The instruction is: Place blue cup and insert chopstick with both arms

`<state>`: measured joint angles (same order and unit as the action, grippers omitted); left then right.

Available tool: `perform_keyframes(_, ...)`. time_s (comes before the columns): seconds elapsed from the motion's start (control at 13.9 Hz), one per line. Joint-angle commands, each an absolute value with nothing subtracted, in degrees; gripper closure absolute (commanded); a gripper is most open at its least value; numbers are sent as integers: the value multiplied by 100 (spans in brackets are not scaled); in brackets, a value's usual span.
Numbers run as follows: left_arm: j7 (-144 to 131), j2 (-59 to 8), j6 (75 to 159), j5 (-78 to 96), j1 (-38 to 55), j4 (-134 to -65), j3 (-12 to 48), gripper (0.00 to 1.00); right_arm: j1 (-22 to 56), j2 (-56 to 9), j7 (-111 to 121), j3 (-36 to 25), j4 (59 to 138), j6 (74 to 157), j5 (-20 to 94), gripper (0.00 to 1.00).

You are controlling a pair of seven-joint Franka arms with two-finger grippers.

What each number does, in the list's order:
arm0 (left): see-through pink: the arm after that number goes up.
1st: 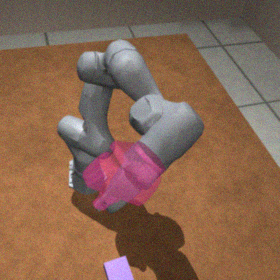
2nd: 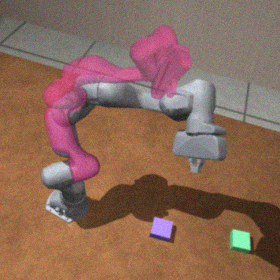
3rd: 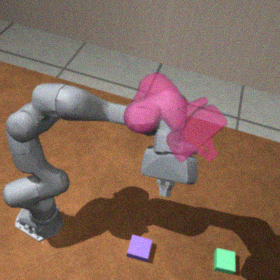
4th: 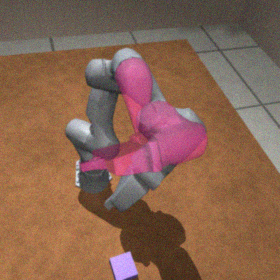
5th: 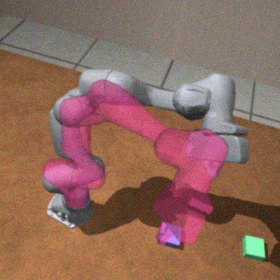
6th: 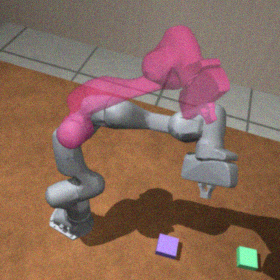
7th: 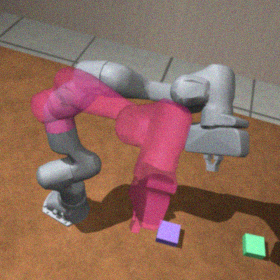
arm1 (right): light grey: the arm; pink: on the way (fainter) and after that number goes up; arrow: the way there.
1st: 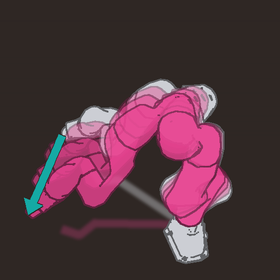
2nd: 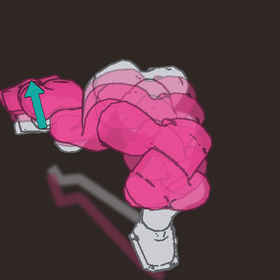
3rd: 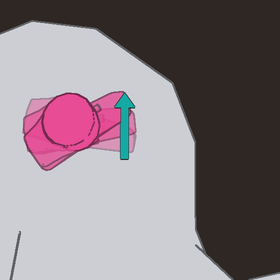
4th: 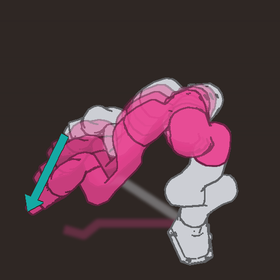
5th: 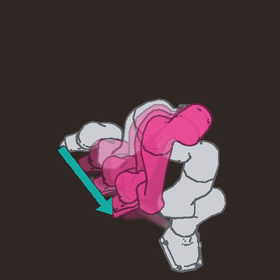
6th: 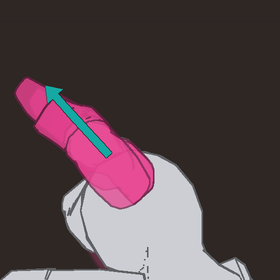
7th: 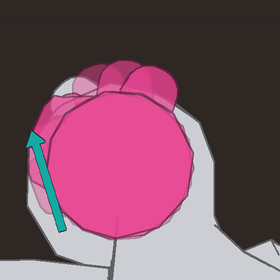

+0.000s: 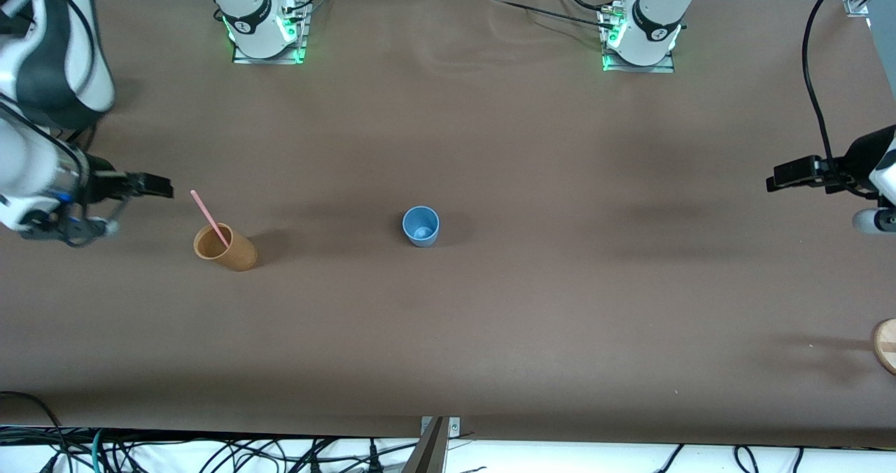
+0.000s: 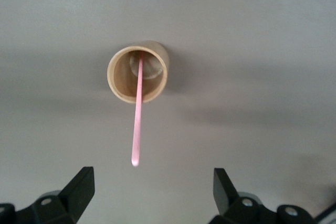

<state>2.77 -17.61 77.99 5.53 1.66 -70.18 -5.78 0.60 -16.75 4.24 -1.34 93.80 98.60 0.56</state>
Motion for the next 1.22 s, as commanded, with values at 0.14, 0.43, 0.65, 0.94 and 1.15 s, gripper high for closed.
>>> perform_keyframes(0.14, 439, -1099, 7857, 404, 114, -7699, -466, 0, 272, -2249, 352, -105, 9360, 10010, 88, 4)
perform_keyframes(0.43, 834, -600, 8320, 378, 44, -8478, -344, 0, 352, -2575, 421, -105, 9500, 10151, 9, 35)
perform_keyframes(0.65, 774, -238, 8552, 133, 35, -8965, -63, 0, 352, -2610, 448, -105, 9527, 10151, 0, 73)
perform_keyframes(0.94, 738, -228, 8561, 97, 18, -9035, 9, 0, 360, -2628, 474, -105, 9519, 10099, -9, 100)
perform_keyframes(1.15, 756, -273, 8552, 79, 26, -8982, 0, 0, 369, -2566, 633, -97, 9274, 9889, 0, 100)
